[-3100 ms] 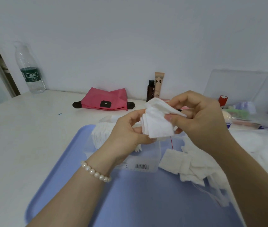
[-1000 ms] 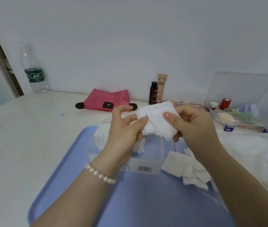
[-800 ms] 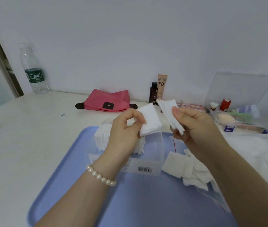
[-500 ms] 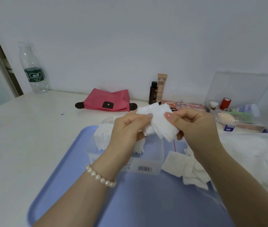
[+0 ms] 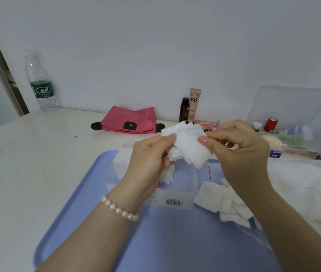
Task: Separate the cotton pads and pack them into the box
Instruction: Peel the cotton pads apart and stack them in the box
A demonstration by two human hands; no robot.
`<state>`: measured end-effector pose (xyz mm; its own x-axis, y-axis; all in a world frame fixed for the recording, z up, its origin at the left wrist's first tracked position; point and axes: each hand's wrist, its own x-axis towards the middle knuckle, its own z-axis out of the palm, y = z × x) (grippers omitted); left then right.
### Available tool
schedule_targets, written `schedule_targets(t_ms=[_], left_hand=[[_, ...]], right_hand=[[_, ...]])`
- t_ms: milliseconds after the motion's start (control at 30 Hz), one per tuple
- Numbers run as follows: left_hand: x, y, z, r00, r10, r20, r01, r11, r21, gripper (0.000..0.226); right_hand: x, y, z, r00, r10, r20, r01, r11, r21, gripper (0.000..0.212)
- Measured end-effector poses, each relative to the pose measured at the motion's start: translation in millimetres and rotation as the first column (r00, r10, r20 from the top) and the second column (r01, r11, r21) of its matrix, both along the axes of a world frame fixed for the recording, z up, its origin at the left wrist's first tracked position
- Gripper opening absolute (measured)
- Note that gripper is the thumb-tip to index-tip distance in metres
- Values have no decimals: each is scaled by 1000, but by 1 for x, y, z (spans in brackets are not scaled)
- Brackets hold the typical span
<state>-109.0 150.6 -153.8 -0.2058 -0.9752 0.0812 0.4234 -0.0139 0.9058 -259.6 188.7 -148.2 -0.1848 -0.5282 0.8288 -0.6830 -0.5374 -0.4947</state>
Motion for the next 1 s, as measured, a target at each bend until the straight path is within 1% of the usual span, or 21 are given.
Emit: schedule_targets(t_ms=[67, 167, 267, 333, 367, 400, 467, 500, 533, 567, 600, 667, 700, 767, 867, 1000], left_hand=[[0, -1, 0, 1000, 2, 10, -2, 1000, 2, 24], [0, -1, -1, 1000, 2, 2, -2, 1000, 16, 25], [0, -2, -2, 1000, 1, 18, -1, 1000, 13, 24], [0, -1, -3, 998, 3, 57, -3, 1000, -5, 19], [0, -1, -3, 998, 2, 67, -2, 1000, -13, 19], [0, -1, -4, 998, -1, 69, 2, 1000, -19, 19], [0, -1, -4, 998, -7, 69, 9, 1000, -21, 19], [0, -1, -5, 997, -8, 75, 10, 1000, -21, 19], [0, -1, -5, 996, -9, 84, 11, 1000, -23, 19], [0, -1, -6, 996, -11, 94, 13, 1000, -27, 19], [0, -1, -6, 995, -11, 100, 14, 999, -29, 20], [0, -1, -6, 994, -7, 105, 10, 1000, -29, 19], [0, -1, -6, 995, -4, 104, 7, 1000, -28, 19], [0, -2, -6, 995, -3, 98, 6, 1000, -28, 18], [0, -2, -6, 995, 3, 102, 1, 999, -33, 17], [0, -2, -6, 993, 8, 117, -4, 999, -33, 17]], right_hand=[[-2, 1, 5, 988, 92, 124, -97, 995, 36, 20], [-8, 3, 14, 922, 170, 347, -217, 971, 101, 26], [-13, 5, 20, 857, 181, 483, -291, 943, 163, 22], [-16, 4, 20, 825, 133, 550, -303, 925, 231, 16], [-18, 2, 19, 786, 100, 610, -316, 913, 258, 15], [-19, 1, 20, 721, 82, 688, -357, 895, 267, 13], [-19, 0, 23, 546, 101, 832, -507, 831, 231, 10], [-17, 1, 25, 482, 128, 867, -576, 791, 204, 11], [-15, 3, 26, 469, 148, 871, -618, 760, 203, 11], [-12, 4, 26, 507, 153, 848, -623, 745, 238, 9], [-10, 3, 24, 574, 140, 807, -596, 747, 294, 8], [-5, 2, 21, 696, 75, 714, -486, 781, 392, 6], [-4, 1, 19, 724, 55, 687, -444, 800, 404, 7], [-2, 1, 17, 754, 54, 655, -405, 823, 398, 9], [3, 4, 14, 794, 79, 602, -385, 833, 398, 8], [6, 3, 12, 828, 79, 555, -343, 854, 391, 8]])
